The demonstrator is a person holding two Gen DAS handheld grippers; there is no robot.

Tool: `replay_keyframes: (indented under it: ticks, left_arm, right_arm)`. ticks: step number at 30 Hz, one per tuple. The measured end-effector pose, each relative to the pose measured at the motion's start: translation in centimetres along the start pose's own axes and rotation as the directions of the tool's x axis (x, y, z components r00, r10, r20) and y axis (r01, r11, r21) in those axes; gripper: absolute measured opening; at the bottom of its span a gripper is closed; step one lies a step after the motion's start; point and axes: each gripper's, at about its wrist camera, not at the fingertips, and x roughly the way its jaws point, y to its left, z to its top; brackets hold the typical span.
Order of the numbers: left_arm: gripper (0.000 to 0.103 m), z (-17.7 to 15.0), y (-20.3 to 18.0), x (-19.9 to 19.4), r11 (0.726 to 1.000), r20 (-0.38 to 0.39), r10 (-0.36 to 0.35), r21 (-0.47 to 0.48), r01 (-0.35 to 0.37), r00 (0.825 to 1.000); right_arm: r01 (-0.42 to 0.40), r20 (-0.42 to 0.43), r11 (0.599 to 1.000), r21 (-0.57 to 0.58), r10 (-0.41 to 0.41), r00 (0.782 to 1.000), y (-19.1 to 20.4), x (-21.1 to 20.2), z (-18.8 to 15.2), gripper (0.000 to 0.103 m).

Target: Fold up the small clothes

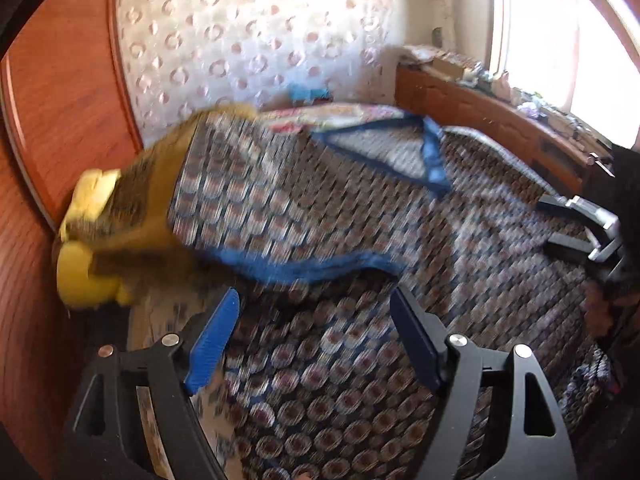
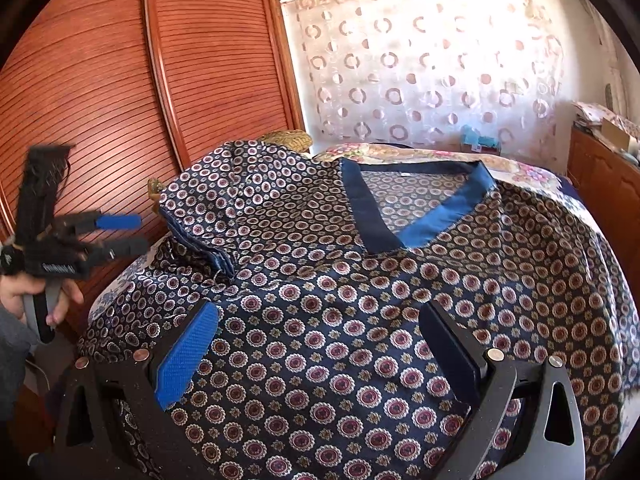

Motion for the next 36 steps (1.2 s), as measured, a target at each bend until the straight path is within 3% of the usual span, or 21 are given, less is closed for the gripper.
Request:
replay_keyframes:
  ticks: [9,18,22,29,31,36]
  left_arm:
    - [0.079,-3.8,1.7,3.2,0.997,-0.119,0.005,-0.070,-0.013,0.993]
    - [0.079,-4.9,2.9,2.4,0.995,-0.062,0.017,-0.098,-0.023,0.998]
    - [0.079,-5.1,2.3,2.4,0.997,-0.052,0.054,-0.054,-0.057,0.997]
    - [0.080,-5.3,2.9,2.3,0.997,-0.042,0.043,-0.062,-0.045,0.998]
    - [0.080,-5.3,3.0,2.2,0.997,-0.038,0.043,-0.064,-0.046,0.998]
    - [0.080,-5.4,2.9,2.5,0.997,-0.020,0.044,-0.063,-0.045,0.999]
  right_arm:
    - [-0.036,-0.006,0.998,-0.059,0.036,0.999,1.5,1.5,2.1,0.101]
    - [-0.168,-0.084,0.975,-0.143,0.157,0.984,4.9,6.3,4.9,0.088]
    - [-0.225,-0.148,0.960,-0.164,0.201,0.968,6.2,9.5,6.1,0.077]
    - [-0.282,-0.250,0.934,-0.218,0.226,0.942,8.0,15.3,7.5,0.062]
    - [-0.310,-0.282,0.922,-0.234,0.241,0.929,9.0,16.7,7.8,0.052]
    - [-0.305,-0.341,0.903,-0.301,0.197,0.919,10.9,19.6,7.6,0.036]
